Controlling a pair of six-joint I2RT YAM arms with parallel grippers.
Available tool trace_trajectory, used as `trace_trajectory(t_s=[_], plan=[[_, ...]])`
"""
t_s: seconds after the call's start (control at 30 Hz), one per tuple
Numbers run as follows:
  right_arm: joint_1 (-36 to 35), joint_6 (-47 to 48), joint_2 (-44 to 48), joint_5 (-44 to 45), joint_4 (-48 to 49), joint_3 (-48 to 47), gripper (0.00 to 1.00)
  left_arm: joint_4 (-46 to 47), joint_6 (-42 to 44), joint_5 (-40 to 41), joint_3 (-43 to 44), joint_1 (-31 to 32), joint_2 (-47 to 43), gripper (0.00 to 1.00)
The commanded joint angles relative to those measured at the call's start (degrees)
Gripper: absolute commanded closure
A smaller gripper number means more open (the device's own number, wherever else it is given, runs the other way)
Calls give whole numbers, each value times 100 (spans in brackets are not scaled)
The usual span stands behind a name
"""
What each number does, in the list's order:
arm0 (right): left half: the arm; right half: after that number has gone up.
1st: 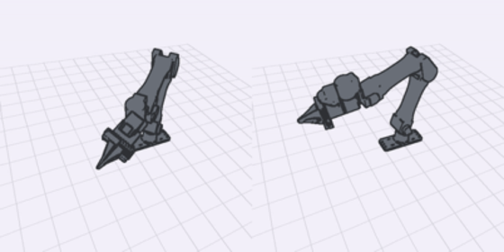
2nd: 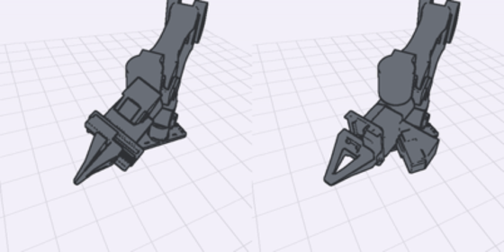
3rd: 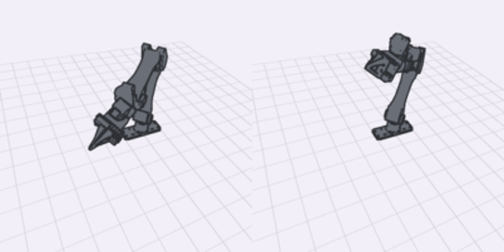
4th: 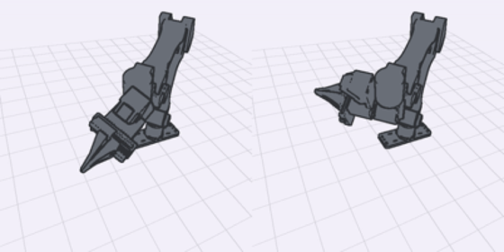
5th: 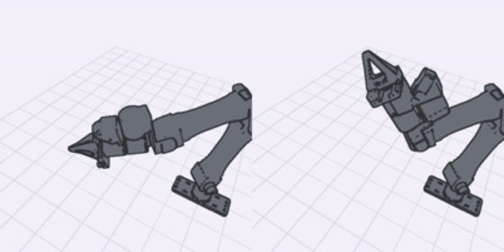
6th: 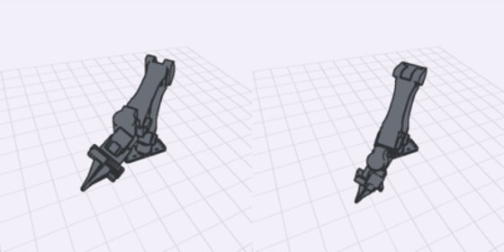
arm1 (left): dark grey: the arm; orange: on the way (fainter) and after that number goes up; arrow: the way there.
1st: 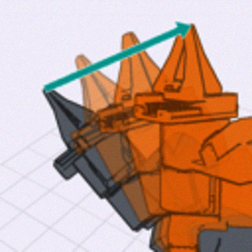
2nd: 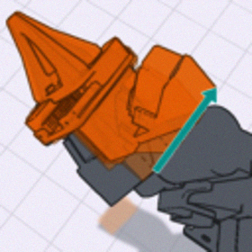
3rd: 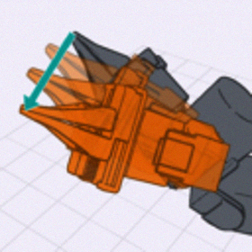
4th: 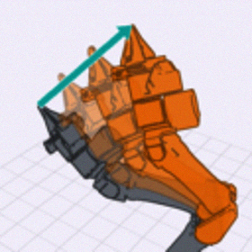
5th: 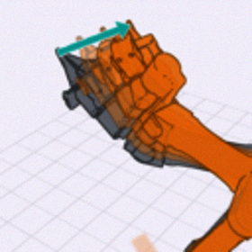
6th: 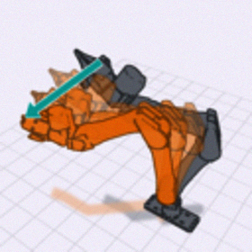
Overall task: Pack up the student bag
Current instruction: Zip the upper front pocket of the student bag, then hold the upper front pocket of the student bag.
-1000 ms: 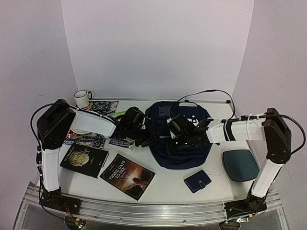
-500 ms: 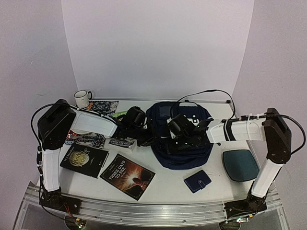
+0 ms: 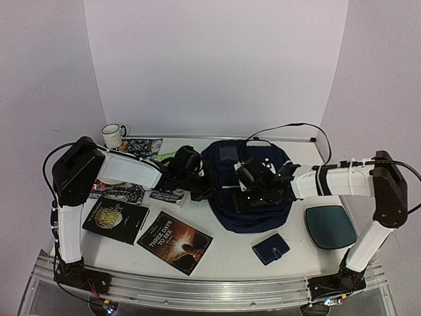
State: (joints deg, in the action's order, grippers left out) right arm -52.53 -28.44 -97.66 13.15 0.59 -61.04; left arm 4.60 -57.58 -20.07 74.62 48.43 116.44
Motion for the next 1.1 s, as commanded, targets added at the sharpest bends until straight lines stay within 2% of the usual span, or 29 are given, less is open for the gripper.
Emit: trace_trajectory(t_s=[0.0,0.17,0.37,0.6,0.7,0.83,0.93,1.07], plan=[[412,193,694,611,-726,422,100,219,304,47,-156,-296,-304,100],[1089,369,1295,788,-1079,972,100,-48,651,6,-200,-767,-507,100],[1835,489,1773,825,-1304,1173,100,-935,1413,-148,549,-1071,-335,100],[1885,568,1748,-993,-1143,476,100,-1720,2331,100,1570,-1117,23,99],[1873,571,1731,-1574,-1072,213,100,-1846,2659,273,1652,-1100,-67,83],[1853,569,1736,-1919,-1070,-5,100,-1847,3468,841,1493,-811,-457,55],[1823,568,1692,-2110,-1070,-90,100,-1837,4160,1248,1459,-402,-648,43],[1788,575,1639,-2211,-1070,-148,100,-1779,5170,1925,1489,310,-670,36]])
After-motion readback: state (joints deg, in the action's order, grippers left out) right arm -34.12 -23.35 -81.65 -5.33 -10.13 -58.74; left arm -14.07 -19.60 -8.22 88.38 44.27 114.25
